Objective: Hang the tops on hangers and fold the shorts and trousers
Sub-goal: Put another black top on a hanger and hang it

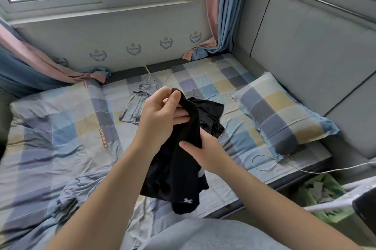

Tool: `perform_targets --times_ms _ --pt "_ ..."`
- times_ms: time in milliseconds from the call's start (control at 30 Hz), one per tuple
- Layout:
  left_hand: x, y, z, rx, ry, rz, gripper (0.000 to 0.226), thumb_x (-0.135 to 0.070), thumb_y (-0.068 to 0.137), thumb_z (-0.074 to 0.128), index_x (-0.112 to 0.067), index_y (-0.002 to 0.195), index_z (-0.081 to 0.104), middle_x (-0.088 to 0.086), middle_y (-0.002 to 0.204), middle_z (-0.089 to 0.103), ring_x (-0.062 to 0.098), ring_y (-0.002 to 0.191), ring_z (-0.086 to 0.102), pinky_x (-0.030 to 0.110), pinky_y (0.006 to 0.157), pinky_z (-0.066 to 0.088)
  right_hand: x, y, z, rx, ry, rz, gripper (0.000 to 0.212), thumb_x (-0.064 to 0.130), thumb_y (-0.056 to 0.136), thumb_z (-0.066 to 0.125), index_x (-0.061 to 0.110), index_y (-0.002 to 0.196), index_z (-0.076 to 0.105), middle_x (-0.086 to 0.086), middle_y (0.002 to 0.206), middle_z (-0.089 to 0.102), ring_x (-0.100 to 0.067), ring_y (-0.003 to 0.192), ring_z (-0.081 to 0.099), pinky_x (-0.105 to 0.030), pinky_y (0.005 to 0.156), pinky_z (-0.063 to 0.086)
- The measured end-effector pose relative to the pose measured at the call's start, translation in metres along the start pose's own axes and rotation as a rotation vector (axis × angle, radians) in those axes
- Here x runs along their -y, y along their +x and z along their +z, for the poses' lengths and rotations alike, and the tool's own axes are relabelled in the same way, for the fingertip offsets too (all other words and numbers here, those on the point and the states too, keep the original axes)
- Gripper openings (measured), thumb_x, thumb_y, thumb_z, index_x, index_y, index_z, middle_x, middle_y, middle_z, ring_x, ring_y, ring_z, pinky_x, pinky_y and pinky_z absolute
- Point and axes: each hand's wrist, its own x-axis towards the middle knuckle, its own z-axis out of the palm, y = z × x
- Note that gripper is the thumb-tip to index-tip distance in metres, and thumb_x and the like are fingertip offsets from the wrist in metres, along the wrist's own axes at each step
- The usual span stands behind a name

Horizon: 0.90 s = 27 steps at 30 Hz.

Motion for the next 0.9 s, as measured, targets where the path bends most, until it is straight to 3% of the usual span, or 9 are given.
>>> perform_targets --times_ms 100,167,300,500,600,700,767,833,900 --pt "-0.001 0.0 -0.008 -0.039 -0.018 0.013 0.022 -0.013 0.105 0.048 0.002 0.091 0.054 0.017 0.084 0.07 0.035 0.084 0.075 0.038 0.068 0.061 -0.019 0.006 -0.003 -0.026 -0.135 0.048 0.009 0.042 0.095 0.058 0.044 0.102 0.061 0.017 0.09 0.068 -0.001 0.084 0.062 -0.033 0.073 0.052" --pt "-0.001 0.002 -0.018 -0.076 -0.044 0.016 0.022 -0.015 0.106 0.047 -0.001 0.091 0.055 0.015 0.083 0.072 0.035 0.086 0.075 0.037 0.068 0.061 -0.038 0.003 -0.011 -0.023 -0.202 0.125 0.014 0.038 0.099 0.055 0.032 0.107 0.066 0.011 0.094 0.07 -0.011 0.089 0.064 -0.038 0.077 0.053" --pt "0.006 0.006 -0.03 -0.168 -0.097 -0.001 0.025 -0.017 0.106 0.047 -0.006 0.087 0.057 0.013 0.083 0.074 0.034 0.088 0.075 0.037 0.07 0.061 -0.067 -0.007 -0.034 -0.086 -0.347 0.256 0.028 0.035 0.104 0.049 0.019 0.089 0.065 -0.002 0.081 0.067 -0.026 0.082 0.062 -0.04 0.071 0.05" --pt "0.025 0.018 -0.03 -0.196 -0.052 -0.076 0.022 -0.021 0.107 0.047 -0.008 0.099 0.062 0.005 0.098 0.077 0.021 0.097 0.074 0.037 0.081 0.062 -0.052 -0.011 -0.058 -0.155 -0.276 0.217 0.048 0.037 0.106 0.044 -0.006 0.094 0.06 -0.016 0.074 0.062 -0.025 0.068 0.054 -0.039 0.064 0.04" --pt "0.034 0.02 -0.03 -0.108 0.141 -0.179 0.016 -0.022 0.103 0.055 -0.022 0.109 0.07 -0.003 0.104 0.076 0.014 0.101 0.072 0.035 0.085 0.059 -0.039 -0.01 -0.065 -0.229 -0.085 0.237 0.05 0.035 0.106 0.045 -0.009 0.082 0.051 -0.008 0.065 0.043 -0.019 0.061 0.04 -0.033 0.059 0.028" --pt "0.047 0.01 -0.025 0.066 0.358 -0.34 0.013 -0.025 0.097 0.064 -0.025 0.109 0.07 -0.003 0.1 0.072 0.019 0.1 0.07 0.04 0.088 0.056 -0.03 -0.009 -0.065 -0.29 0.044 0.258 0.046 0.035 0.106 0.046 0.009 0.069 0.04 0.002 0.054 0.034 -0.013 0.048 0.033 -0.028 0.049 0.024" --pt "0.059 0.0 -0.02 0.192 0.453 -0.416 0.021 -0.028 0.095 0.067 -0.022 0.115 0.067 -0.002 0.104 0.07 0.017 0.086 0.066 0.033 0.077 0.055 -0.024 -0.008 -0.062 -0.319 0.095 0.249 0.045 0.034 0.106 0.046 0.016 0.066 0.037 0.005 0.053 0.036 -0.009 0.047 0.035 -0.025 0.049 0.027" --pt "0.072 -0.01 -0.017 0.307 0.487 -0.501 0.038 -0.034 0.092 0.07 -0.021 0.127 0.059 -0.005 0.112 0.067 0.009 0.086 0.065 0.018 0.067 0.051 -0.02 -0.008 -0.061 -0.331 0.118 0.215 0.044 0.033 0.106 0.046 0.008 0.07 0.046 -0.004 0.062 0.044 -0.014 0.057 0.044 -0.029 0.057 0.033" --pt "0.087 -0.019 -0.018 0.404 0.523 -0.594 0.059 -0.043 0.088 0.072 -0.024 0.139 0.048 -0.005 0.125 0.061 0.007 0.102 0.063 0.018 0.069 0.05 -0.017 -0.008 -0.06 -0.343 0.177 0.18 0.048 0.033 0.106 0.046 -0.009 0.083 0.053 -0.009 0.073 0.051 -0.02 0.068 0.05 -0.033 0.067 0.038"
